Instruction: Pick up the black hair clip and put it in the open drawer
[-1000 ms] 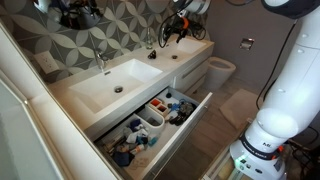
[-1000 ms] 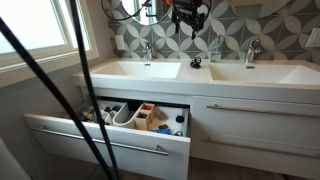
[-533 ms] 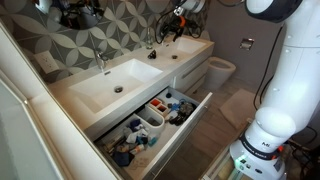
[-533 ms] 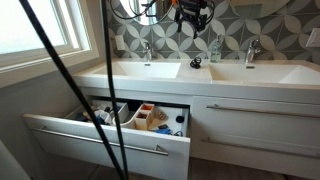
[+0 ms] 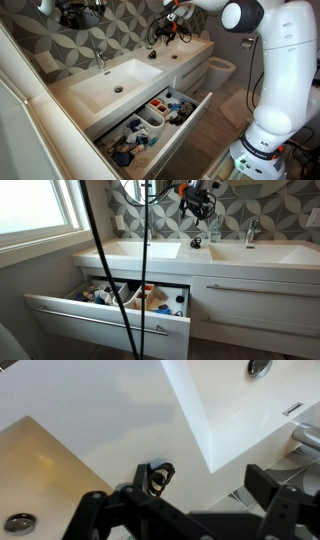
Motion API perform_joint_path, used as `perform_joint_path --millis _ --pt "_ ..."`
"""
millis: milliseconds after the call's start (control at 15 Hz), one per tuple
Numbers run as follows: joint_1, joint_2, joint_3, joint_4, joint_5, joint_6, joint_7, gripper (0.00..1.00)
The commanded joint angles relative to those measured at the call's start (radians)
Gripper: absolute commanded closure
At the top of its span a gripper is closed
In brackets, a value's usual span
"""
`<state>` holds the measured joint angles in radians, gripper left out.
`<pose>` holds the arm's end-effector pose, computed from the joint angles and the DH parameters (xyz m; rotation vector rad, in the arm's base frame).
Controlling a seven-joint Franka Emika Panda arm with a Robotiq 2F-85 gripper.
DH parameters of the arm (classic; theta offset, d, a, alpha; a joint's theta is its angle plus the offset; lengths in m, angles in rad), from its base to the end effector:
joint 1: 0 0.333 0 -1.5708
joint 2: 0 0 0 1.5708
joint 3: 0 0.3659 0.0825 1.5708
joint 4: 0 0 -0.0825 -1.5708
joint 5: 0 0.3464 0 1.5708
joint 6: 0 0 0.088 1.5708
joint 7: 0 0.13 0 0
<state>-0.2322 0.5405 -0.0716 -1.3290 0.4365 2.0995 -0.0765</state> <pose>0.7100 -0.1790 0.4804 -2.7435 0.5434 -0.4163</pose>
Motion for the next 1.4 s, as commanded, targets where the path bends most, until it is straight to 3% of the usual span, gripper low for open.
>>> perform_joint_path --millis 0,800,1333 --pt "-0.050 0.145 0.051 0.194 0.032 -0.039 0.007 0.00" --pt "-0.084 0.425 0.119 0.564 0.005 -0.123 0.119 0.00" --pt "-0.077 0.554 0.111 0.717 0.020 -0.071 0.178 0.00"
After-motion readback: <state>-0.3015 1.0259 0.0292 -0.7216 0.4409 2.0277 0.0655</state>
